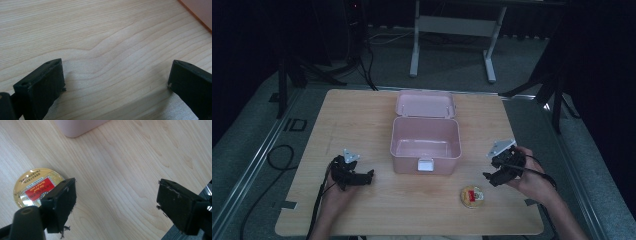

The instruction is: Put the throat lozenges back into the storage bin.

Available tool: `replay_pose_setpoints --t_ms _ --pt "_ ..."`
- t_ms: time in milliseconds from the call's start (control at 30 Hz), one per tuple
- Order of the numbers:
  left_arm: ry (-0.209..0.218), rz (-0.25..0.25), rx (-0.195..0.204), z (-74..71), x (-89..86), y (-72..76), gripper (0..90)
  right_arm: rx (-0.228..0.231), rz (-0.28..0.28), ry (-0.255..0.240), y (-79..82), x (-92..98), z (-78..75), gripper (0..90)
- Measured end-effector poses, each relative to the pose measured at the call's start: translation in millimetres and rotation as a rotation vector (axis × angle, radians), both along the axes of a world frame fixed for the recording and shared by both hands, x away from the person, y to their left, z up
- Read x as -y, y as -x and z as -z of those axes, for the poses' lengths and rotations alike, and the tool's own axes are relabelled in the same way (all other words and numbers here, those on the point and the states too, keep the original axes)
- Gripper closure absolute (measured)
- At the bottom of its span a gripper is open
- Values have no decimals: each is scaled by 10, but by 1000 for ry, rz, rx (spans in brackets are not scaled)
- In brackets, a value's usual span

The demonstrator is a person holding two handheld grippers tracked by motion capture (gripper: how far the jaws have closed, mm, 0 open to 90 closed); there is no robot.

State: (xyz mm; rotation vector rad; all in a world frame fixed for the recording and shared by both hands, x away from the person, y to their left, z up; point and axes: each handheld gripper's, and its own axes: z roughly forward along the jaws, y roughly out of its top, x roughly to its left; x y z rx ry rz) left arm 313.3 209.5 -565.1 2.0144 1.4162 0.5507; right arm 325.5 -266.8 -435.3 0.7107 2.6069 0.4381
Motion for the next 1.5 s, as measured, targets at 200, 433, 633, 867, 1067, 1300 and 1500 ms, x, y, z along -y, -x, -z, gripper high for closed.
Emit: replay_pose_setpoints --t_ms 200,433,633,867,1067,1300,1500 --pt "0 0 0 0 0 0 8 -17 -25 21 4 -36 18 144" --pt "0 0 0 0 0 0 8 -40 -48 30 12 -69 34 141" --pt "0 0 0 0 0 0 8 -81 -68 17 9 -95 32 140" --pt "0 0 0 0 0 0 8 -110 -88 37 7 -126 24 131" --pt "0 0 0 0 0 0 8 -127 -103 49 5 -149 36 125" --pt "-1 0 0 0 -1 0 8 -154 -127 61 10 -179 59 123" --pt "0 0 0 0 0 0 8 -181 -144 76 26 -212 102 120"
